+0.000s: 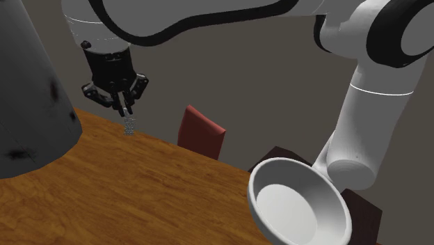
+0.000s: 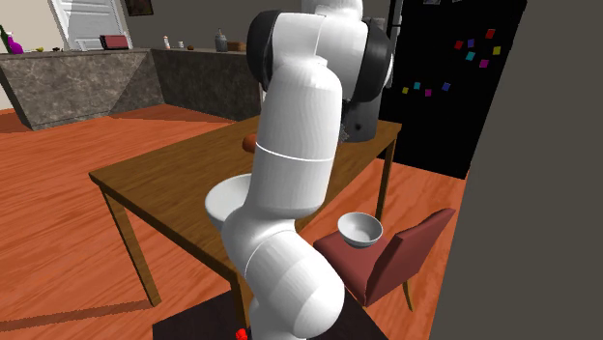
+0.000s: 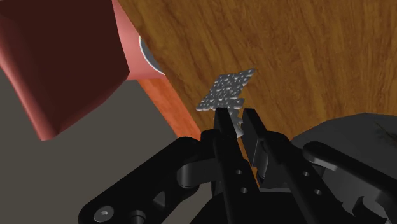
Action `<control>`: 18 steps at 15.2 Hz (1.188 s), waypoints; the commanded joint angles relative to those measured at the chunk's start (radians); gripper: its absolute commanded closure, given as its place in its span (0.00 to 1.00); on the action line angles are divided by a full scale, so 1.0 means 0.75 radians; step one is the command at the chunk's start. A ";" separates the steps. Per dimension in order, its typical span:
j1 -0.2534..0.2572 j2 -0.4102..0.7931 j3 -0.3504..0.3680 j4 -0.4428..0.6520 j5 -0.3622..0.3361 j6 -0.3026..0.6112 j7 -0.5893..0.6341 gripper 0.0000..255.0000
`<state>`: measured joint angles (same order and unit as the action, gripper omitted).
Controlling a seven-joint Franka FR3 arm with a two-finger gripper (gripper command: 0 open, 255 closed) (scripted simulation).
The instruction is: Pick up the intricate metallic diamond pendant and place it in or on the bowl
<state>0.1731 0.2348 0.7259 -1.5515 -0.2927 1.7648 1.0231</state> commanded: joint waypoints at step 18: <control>0.048 0.009 0.016 0.327 -0.004 -0.318 -0.031 1.00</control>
<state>0.2193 0.2649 0.7346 -1.2848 -0.3116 1.5225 1.0021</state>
